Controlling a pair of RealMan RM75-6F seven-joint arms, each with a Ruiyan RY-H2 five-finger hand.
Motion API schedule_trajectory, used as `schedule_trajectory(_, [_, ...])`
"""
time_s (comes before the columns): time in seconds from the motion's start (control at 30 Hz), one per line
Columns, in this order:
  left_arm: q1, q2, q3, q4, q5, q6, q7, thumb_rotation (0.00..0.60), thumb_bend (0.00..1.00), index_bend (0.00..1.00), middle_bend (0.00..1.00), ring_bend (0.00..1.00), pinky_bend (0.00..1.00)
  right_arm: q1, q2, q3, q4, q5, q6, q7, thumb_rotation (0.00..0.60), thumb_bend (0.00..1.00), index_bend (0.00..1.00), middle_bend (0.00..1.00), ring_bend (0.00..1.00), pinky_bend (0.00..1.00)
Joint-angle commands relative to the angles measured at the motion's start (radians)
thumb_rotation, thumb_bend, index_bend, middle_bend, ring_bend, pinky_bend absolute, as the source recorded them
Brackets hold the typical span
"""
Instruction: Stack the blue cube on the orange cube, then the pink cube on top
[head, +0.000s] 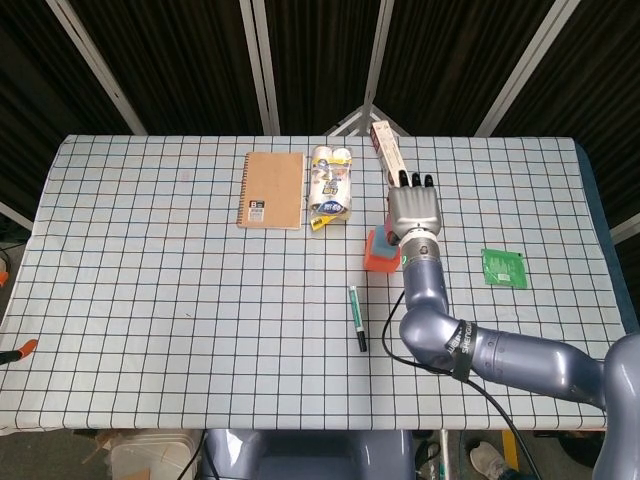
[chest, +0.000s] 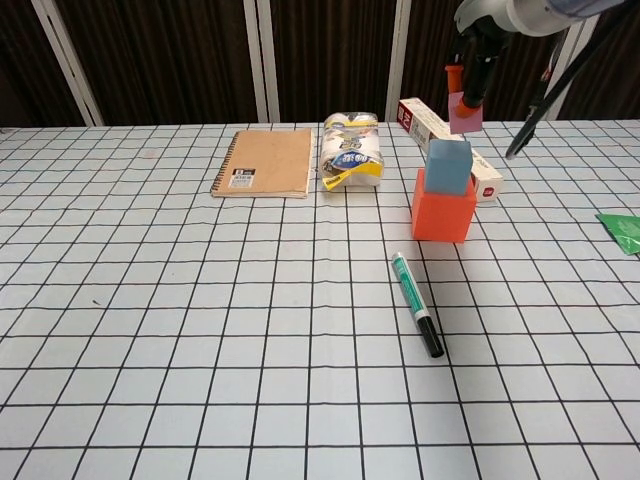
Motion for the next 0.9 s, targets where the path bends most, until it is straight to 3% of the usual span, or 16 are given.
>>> schedule_trajectory(0.03, [-0.002,0.001,-0.001,0.0,-0.002,-0.003,-0.002,0.6,0.13,0.08,0.0,0.0,0.0,-0.001,-0.012,-0.011,0.011,-0.004,-0.011,0.01,0.6,0.36,0.46,0.0,0.0,0.0])
schedule_trajectory(0.9, [0.001,0.007,0.0,0.001,-0.004,0.003,-0.018,0.6,0.13,0.08,0.0,0.0,0.0,0.02,-0.043,-0.034,0.032,-0.012,-0.023,0.053,0.6,0.36,0.46,0.0,0.0,0.0])
